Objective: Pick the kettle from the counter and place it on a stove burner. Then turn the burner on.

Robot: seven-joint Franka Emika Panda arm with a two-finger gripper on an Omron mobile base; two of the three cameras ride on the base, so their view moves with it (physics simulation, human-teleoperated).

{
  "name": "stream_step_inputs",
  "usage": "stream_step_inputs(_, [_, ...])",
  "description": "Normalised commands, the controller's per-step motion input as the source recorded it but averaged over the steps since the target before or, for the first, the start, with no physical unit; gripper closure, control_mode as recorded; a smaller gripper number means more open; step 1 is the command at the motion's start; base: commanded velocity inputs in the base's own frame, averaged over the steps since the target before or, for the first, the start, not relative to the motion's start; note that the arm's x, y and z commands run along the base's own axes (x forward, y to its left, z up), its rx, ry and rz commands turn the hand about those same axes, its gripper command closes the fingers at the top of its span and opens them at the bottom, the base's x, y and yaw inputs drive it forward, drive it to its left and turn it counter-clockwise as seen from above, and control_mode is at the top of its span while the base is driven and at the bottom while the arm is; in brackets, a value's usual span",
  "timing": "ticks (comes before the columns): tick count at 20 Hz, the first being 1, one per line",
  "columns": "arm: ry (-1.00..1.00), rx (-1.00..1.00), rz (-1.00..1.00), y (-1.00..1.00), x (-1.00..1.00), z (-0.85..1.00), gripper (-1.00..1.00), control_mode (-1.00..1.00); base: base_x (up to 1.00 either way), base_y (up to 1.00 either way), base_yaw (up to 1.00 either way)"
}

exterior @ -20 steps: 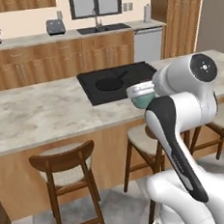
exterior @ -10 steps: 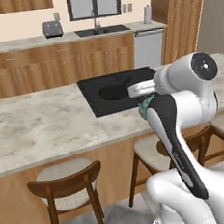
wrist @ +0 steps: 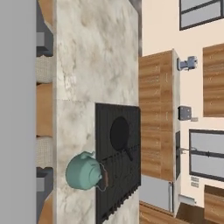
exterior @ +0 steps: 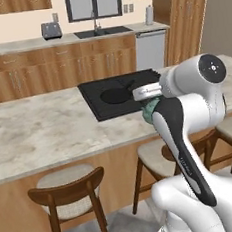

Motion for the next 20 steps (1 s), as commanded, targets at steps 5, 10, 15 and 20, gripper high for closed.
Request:
stream_step_inputs(5, [0.0, 0.0, 0.0, 0.0, 0.0, 0.0, -1.0, 1.0, 0.99, 0.32, -0.17])
stream_step_inputs(10, [0.0, 0.0, 0.0, 0.0, 0.0, 0.0, -1.0, 1.0, 1.0, 0.01, -0.32])
stream_step_inputs(15, [0.19, 0.02, -0.32, -0.04, 0.82, 0.0, -1.0, -1.0, 0.0, 0.0, 0.0])
stream_step_inputs(20, [0.27, 0.11, -0.31, -0.4, 0.73, 0.0, -1.0, -1.0, 0.0, 0.0, 0.0])
